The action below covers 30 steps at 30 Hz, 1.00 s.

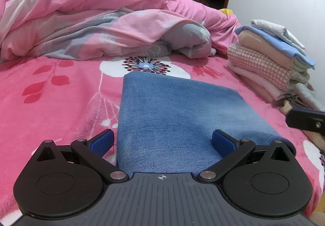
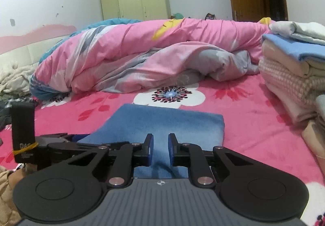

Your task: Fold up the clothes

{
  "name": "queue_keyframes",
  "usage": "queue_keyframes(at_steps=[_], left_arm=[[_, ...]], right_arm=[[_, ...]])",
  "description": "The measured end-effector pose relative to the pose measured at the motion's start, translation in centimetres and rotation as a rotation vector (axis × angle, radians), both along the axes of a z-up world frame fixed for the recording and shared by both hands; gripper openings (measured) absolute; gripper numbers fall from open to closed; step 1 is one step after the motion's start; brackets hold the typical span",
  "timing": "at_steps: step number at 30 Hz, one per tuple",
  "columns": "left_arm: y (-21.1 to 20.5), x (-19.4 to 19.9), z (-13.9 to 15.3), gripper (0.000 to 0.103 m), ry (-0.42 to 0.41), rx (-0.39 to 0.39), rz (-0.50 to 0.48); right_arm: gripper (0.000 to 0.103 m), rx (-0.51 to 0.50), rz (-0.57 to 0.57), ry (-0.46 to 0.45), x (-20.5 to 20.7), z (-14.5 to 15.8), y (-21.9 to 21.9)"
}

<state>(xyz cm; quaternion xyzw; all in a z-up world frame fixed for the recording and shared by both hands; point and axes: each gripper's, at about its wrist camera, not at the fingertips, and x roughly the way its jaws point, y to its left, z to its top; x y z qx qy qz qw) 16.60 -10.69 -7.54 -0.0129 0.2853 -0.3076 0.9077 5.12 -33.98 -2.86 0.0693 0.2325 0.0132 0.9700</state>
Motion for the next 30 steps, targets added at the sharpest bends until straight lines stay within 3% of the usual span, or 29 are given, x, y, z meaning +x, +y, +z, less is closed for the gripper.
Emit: queue_keyframes(at_steps=[5, 21, 30], left_arm=[[0.0, 0.0, 0.0, 0.103, 0.004, -0.002, -0.003], [0.0, 0.0, -0.2, 0.103, -0.007, 0.002, -0.001], [0.0, 0.0, -0.5, 0.103, -0.007, -0.011, 0.007]], right_arm=[[0.014, 0.040, 0.019, 0.105, 1.1, -3.0, 0.1], [0.014, 0.062, 0.014, 0.078, -0.2, -3.7, 0.0], [0.014, 0.075, 0.015, -0.009, 0.6, -0.7, -0.2]])
